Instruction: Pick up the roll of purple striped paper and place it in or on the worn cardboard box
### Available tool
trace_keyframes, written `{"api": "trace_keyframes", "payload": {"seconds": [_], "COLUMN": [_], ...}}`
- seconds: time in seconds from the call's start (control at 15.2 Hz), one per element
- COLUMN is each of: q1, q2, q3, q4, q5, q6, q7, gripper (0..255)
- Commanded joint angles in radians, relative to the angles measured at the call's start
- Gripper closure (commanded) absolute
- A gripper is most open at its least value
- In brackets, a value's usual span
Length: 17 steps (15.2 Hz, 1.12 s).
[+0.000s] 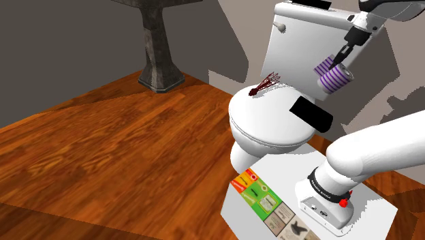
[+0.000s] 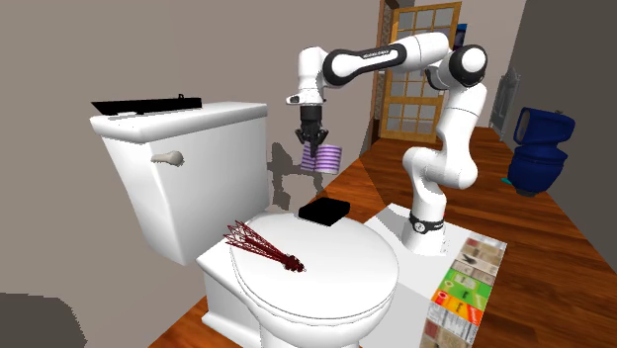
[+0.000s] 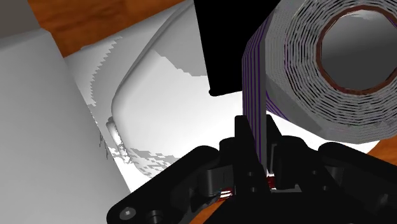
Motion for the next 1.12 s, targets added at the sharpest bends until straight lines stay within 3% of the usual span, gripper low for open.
{"api": "trace_keyframes", "payload": {"seconds": [0.0, 0.73, 1.06], "q1": [-0.003, -0.004, -0.004], "q2": [-0.007, 0.022, 0.024], "q3": [-0.001, -0.032, -0.033], "q4": [-0.033, -0.157, -0.161], "q5": [-0.005, -0.004, -0.004], "q6": [0.027, 0.177, 0.183], "q7": [0.000, -0.024, -0.025], "gripper": [255, 255, 255]}}
